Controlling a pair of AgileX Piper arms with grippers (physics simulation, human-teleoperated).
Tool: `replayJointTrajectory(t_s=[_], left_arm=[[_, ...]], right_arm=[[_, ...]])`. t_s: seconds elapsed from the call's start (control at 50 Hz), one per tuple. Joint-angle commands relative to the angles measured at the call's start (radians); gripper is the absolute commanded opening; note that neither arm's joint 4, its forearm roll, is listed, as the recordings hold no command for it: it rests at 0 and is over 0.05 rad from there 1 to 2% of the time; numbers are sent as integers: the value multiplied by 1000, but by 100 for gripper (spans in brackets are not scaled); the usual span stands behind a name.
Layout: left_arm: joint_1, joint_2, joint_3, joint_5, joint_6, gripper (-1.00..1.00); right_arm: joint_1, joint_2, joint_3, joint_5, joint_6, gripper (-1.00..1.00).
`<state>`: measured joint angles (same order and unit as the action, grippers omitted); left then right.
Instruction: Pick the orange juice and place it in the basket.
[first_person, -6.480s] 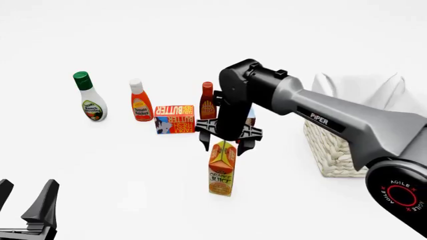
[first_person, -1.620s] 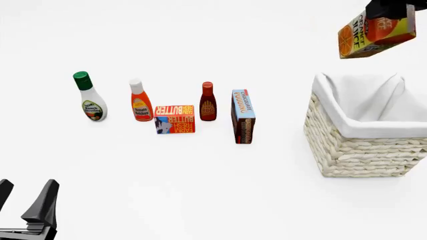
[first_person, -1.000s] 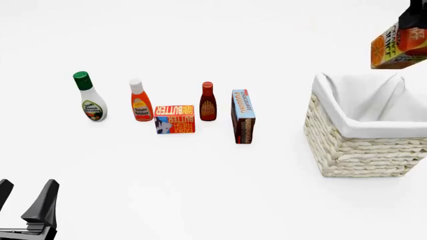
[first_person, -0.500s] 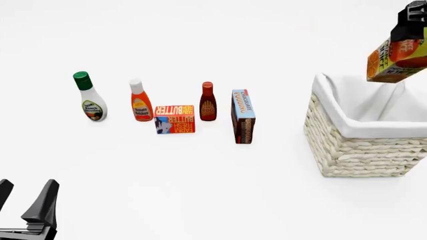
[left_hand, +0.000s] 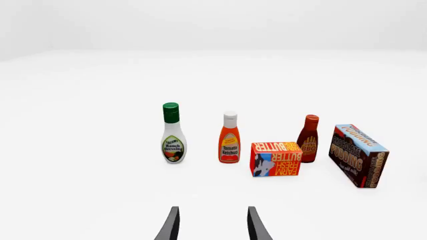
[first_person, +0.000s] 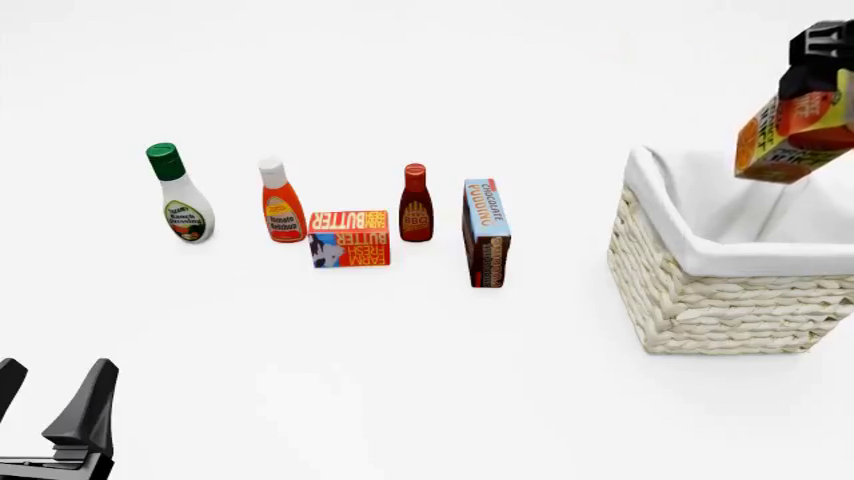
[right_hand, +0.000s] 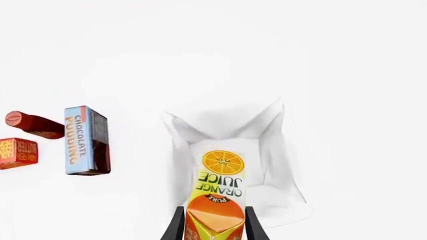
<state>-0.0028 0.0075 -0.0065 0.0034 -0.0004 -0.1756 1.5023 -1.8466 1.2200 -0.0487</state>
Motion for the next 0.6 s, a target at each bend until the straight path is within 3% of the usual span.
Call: replayJointTrajectory(t_s=[0.02,0.6], left_arm=[[0,-2,1,0,0,100],[0,-2,1,0,0,100]], right_arm=[[-12,21,-1,0,36,-100],[-32,110,0,0,75,-100]])
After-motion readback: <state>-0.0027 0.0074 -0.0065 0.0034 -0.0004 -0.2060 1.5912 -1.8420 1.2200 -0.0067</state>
